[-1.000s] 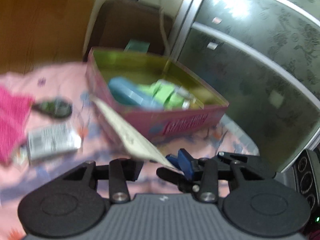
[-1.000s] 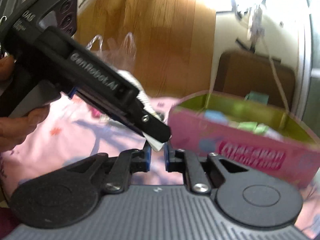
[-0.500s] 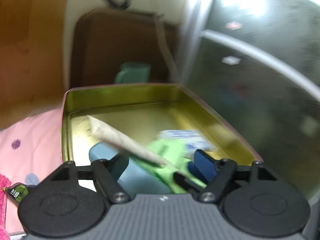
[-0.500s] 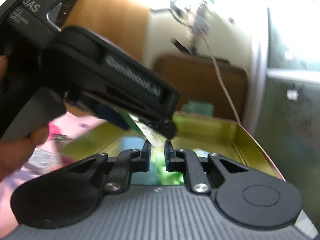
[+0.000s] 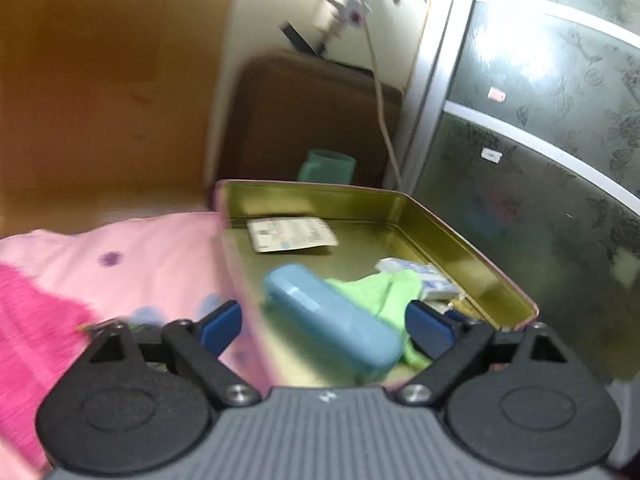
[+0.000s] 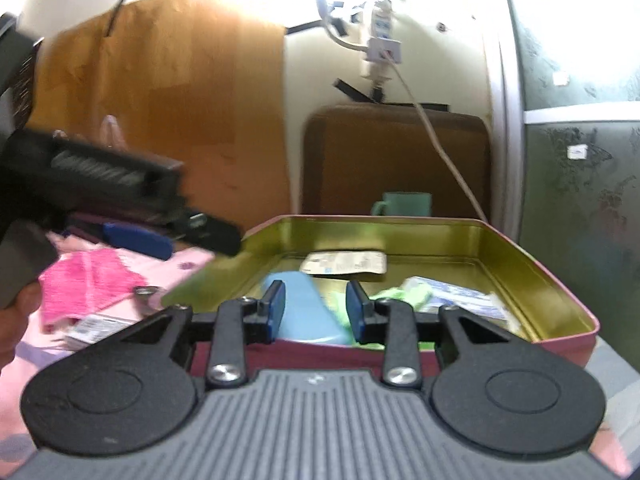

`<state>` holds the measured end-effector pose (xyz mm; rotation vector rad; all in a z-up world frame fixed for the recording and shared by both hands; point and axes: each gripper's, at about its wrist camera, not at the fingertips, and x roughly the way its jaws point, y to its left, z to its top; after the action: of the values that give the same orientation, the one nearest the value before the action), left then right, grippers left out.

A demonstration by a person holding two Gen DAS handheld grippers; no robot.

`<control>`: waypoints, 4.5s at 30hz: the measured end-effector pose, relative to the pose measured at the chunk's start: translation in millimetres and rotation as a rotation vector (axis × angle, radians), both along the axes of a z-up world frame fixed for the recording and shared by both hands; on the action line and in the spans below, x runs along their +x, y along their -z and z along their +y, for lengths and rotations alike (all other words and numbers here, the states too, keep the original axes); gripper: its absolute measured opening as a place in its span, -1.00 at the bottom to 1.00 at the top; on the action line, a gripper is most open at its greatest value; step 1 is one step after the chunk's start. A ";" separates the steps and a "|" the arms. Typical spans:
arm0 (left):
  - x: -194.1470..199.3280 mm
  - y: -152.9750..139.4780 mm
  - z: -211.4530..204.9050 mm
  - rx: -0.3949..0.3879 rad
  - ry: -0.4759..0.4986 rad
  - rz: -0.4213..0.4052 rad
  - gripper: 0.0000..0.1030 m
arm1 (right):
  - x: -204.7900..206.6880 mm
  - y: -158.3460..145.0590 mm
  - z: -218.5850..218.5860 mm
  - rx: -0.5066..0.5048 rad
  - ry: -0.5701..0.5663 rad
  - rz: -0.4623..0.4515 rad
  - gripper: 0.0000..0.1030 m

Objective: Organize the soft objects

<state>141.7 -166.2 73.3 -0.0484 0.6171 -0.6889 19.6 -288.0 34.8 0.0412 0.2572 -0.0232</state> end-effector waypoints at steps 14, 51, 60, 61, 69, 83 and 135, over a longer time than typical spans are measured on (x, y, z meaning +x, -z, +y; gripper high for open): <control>-47.8 54.6 180.7 0.029 -0.313 0.030 0.81 | 25.0 3.9 120.3 -0.100 -0.382 0.120 -0.28; -41.6 68.1 232.5 -0.237 -0.366 0.086 0.82 | 73.3 -27.7 153.2 -0.149 -0.578 0.475 -0.88; -37.5 69.4 230.8 -0.274 -0.311 0.126 0.84 | 70.7 -10.7 139.1 -0.126 -0.436 0.315 0.34; -34.3 69.6 230.2 -0.286 -0.308 0.145 0.87 | 74.0 -10.2 135.7 -0.118 -0.418 0.304 0.36; 10.7 55.6 205.8 -0.339 -0.260 0.222 0.90 | 100.1 4.7 145.1 -0.167 -0.415 0.293 0.52; 31.7 74.4 184.1 -0.309 -0.227 0.325 0.51 | 97.2 11.4 158.4 -0.302 -0.442 0.306 0.47; -84.0 74.0 -49.2 -0.041 0.267 0.316 0.44 | -100.1 43.1 -23.0 0.040 0.000 0.240 0.08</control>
<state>57.7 -215.4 -0.7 -0.1157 0.9234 -0.9626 -80.5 -311.0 -8.3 0.0788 0.4972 -0.0226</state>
